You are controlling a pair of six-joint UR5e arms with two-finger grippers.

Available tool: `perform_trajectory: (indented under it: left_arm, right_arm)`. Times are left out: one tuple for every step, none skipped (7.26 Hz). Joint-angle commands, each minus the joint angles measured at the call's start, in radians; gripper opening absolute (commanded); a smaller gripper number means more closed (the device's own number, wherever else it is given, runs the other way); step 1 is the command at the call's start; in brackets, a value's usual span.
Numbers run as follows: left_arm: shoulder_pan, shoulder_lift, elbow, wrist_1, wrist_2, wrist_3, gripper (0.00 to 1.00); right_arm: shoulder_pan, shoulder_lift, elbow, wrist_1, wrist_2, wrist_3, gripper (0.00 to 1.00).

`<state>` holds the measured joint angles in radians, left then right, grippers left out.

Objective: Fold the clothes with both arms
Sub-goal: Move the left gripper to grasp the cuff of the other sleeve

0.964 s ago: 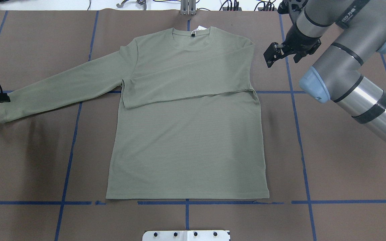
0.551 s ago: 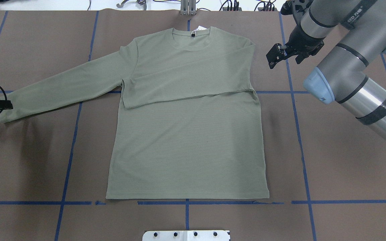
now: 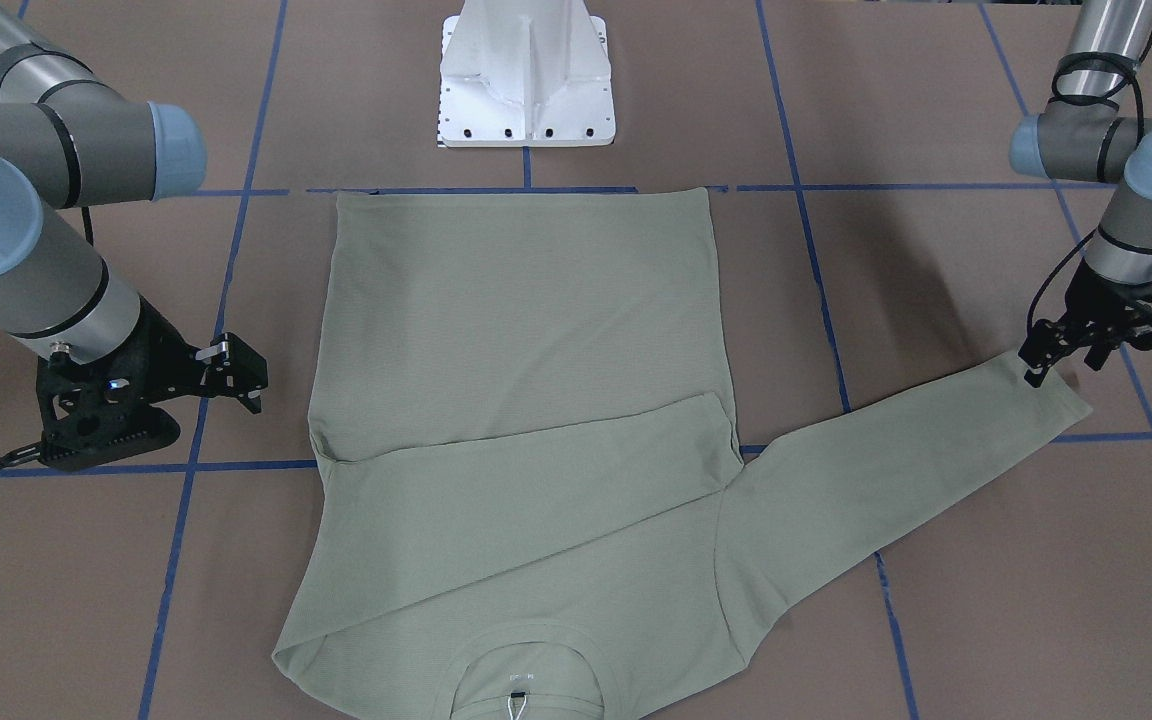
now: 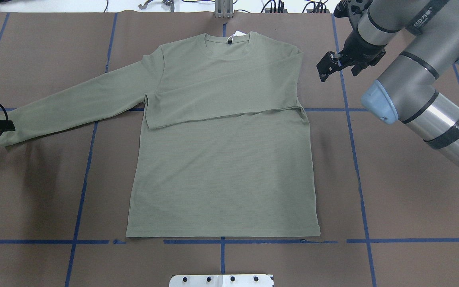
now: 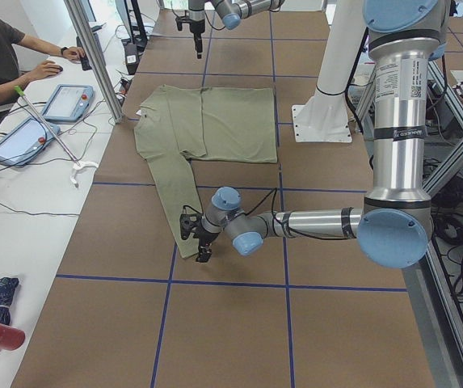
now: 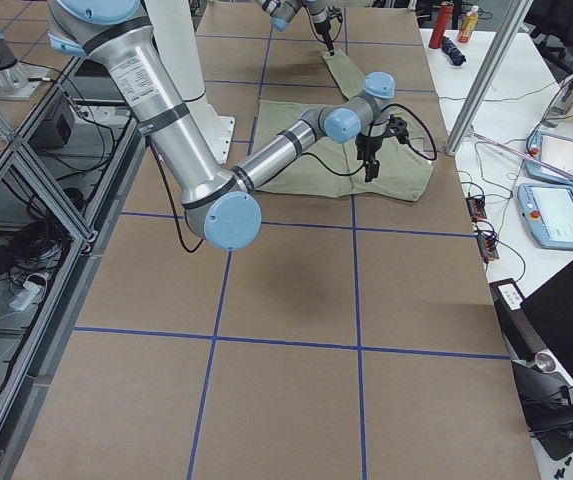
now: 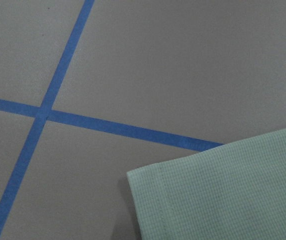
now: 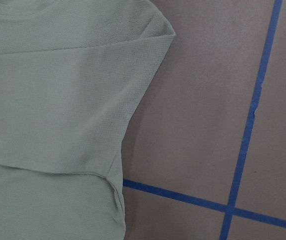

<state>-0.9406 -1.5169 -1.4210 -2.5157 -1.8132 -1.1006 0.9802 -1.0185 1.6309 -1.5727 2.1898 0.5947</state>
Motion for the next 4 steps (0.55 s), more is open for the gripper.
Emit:
perform_trajectory:
  left_arm:
    - [0.003,0.0,0.004,0.0,0.0,-0.002,0.99]
    - [0.003,0.0,0.004,0.0,0.0,-0.002,0.99]
    - [0.003,0.0,0.004,0.0,0.0,-0.004,0.93]
    - [0.003,0.0,0.004,-0.002,0.0,-0.004,0.88]
  right_arm:
    - [0.0,0.0,0.004,-0.001,-0.001,0.002,1.0]
    - [0.0,0.0,0.004,-0.001,-0.001,0.001,1.0]
    - [0.0,0.0,0.004,-0.001,0.001,0.001,1.0]
    - [0.0,0.0,0.006,-0.001,0.001,0.001,1.0]
